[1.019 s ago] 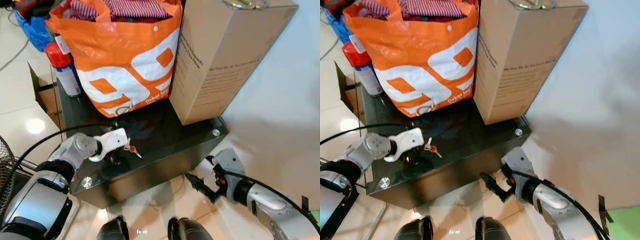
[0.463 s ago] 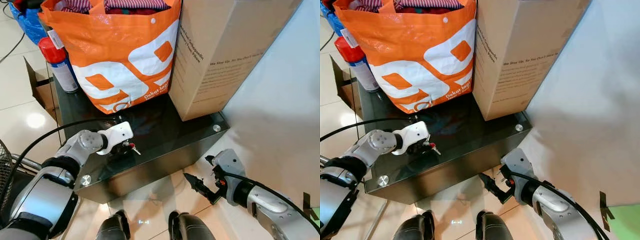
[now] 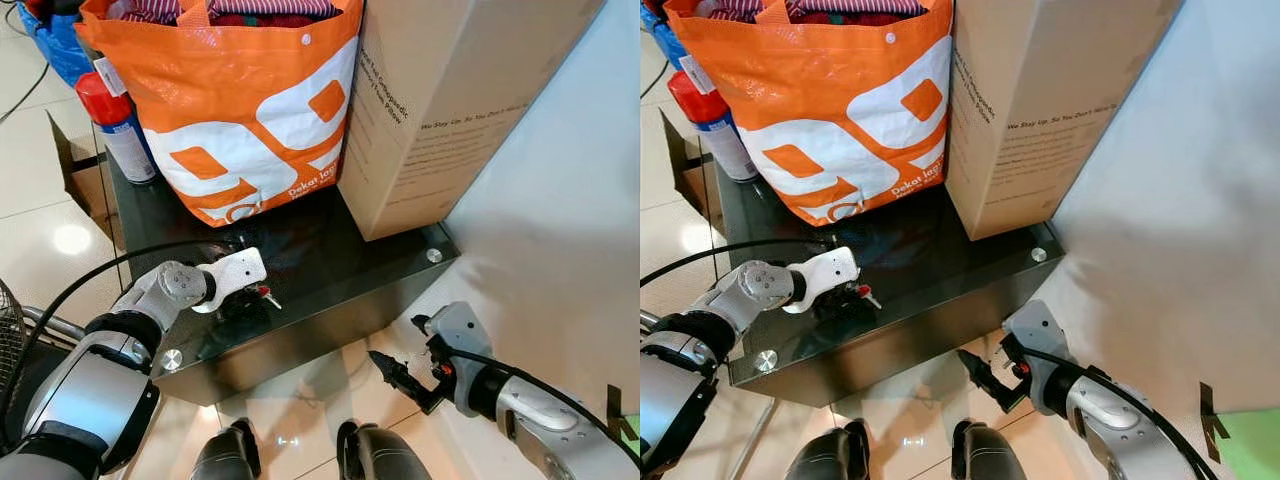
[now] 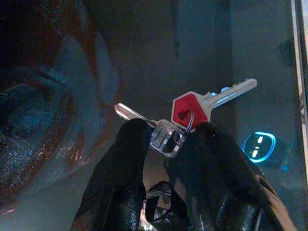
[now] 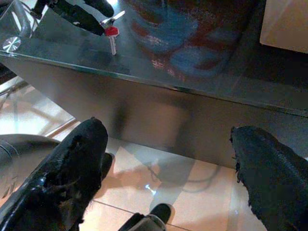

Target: Hang keys on a hook

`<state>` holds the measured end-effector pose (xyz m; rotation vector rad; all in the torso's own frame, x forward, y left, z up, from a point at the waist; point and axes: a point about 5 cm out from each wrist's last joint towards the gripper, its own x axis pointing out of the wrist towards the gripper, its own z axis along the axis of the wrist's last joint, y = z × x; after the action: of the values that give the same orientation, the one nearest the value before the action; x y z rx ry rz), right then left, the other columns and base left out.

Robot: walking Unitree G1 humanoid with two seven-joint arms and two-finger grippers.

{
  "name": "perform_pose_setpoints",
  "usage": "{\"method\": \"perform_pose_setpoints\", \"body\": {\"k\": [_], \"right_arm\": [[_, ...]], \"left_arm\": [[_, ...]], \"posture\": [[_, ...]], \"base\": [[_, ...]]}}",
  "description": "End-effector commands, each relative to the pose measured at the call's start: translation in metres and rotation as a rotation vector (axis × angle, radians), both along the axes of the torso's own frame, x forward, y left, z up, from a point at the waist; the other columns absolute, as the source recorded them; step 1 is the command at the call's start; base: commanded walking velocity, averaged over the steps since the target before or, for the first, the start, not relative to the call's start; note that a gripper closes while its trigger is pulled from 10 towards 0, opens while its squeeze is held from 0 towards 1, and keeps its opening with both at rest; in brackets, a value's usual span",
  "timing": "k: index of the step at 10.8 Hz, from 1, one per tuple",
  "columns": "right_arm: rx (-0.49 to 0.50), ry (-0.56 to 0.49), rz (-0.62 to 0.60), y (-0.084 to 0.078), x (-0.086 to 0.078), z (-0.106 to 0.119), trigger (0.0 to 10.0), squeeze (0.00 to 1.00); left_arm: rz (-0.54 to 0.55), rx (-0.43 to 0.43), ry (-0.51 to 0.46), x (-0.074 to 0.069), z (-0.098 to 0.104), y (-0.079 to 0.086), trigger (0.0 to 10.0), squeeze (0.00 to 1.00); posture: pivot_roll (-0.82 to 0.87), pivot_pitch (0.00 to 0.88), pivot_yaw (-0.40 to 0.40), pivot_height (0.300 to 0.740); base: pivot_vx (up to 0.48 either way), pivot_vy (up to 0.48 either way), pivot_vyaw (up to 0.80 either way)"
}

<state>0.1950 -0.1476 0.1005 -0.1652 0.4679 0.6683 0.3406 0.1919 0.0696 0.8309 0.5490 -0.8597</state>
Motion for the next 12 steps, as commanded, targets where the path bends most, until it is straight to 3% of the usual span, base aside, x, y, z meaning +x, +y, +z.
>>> {"method": "perform_pose_setpoints", "body": {"k": [1, 9, 12], "right_arm": [[0.007, 0.011, 0.011, 0.002, -0.005, 0.002, 10.0, 0.00], [0.011, 0.006, 0.004, 0.001, -0.003, 0.003, 10.0, 0.00], [0.087, -0.033, 0.004, 0.002, 0.005, 0.011, 10.0, 0.00]], "left_arm": [[-0.009, 0.015, 0.032, -0.003, -0.004, 0.001, 0.0, 0.00], [-0.002, 0.029, 0.044, -0.003, -0.005, 0.003, 0.0, 0.00], [-0.006, 0.015, 0.035, -0.002, -0.003, 0.003, 0.0, 0.00]], "posture": [[-0.31, 0.239, -0.068, 0.740], [-0.31, 0.229, -0.055, 0.740], [-0.29, 0.159, -0.038, 0.740]], "base": [[0.000, 0.000, 0.00], [0.000, 0.000, 0.00], [0.000, 0.000, 0.00]]}}
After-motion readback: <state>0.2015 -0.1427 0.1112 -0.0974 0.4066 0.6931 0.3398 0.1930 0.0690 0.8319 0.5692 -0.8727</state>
